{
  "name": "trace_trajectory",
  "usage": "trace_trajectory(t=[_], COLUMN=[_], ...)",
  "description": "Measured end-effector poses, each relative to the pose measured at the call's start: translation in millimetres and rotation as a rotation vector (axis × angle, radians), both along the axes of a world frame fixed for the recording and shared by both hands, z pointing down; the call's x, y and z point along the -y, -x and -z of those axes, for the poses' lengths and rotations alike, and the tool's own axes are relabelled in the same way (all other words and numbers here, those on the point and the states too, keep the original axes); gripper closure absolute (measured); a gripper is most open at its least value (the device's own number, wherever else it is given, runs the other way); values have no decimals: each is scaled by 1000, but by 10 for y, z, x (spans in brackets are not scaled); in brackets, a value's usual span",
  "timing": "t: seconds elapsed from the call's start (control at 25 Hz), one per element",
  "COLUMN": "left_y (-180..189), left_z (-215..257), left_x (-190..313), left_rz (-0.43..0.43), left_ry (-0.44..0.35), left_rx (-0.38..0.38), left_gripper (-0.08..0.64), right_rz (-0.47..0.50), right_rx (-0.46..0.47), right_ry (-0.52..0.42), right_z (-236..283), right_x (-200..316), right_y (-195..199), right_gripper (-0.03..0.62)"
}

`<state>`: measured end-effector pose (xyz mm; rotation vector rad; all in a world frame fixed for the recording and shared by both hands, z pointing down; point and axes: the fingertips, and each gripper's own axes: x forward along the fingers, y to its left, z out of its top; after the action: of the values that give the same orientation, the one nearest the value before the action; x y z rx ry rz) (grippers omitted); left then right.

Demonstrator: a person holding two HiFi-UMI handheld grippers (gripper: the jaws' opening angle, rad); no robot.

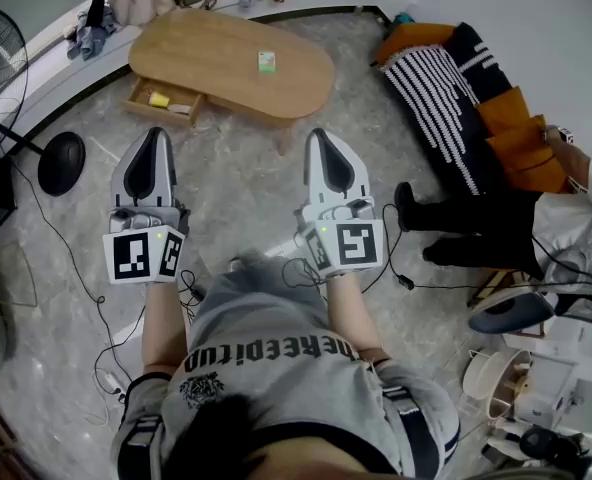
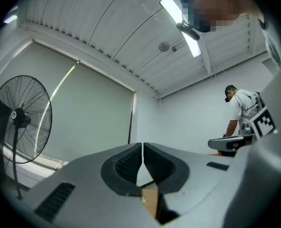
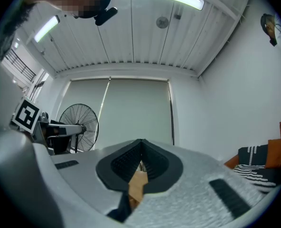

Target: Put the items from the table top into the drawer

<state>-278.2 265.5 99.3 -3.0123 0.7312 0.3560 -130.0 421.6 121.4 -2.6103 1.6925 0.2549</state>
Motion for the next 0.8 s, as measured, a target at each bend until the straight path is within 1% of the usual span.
trace_trajectory(t=[0.32, 0.52, 0.8], left_y=[-279, -446, -922], left_z=[-106, -172, -139], left_x=[224, 490, 931], left_rz=[-15, 12, 41], left_ry=[16, 29, 16], left_rx=[20, 22, 24], left_gripper=[548, 548, 548], right_rz=[-24, 1, 20], right_rx=[36, 25, 39], right_ry=[22, 22, 12], right_z=[-134, -175, -183], right_x=[183, 460, 921], right_y=[-301, -502, -1069], right_gripper=[589, 589, 589])
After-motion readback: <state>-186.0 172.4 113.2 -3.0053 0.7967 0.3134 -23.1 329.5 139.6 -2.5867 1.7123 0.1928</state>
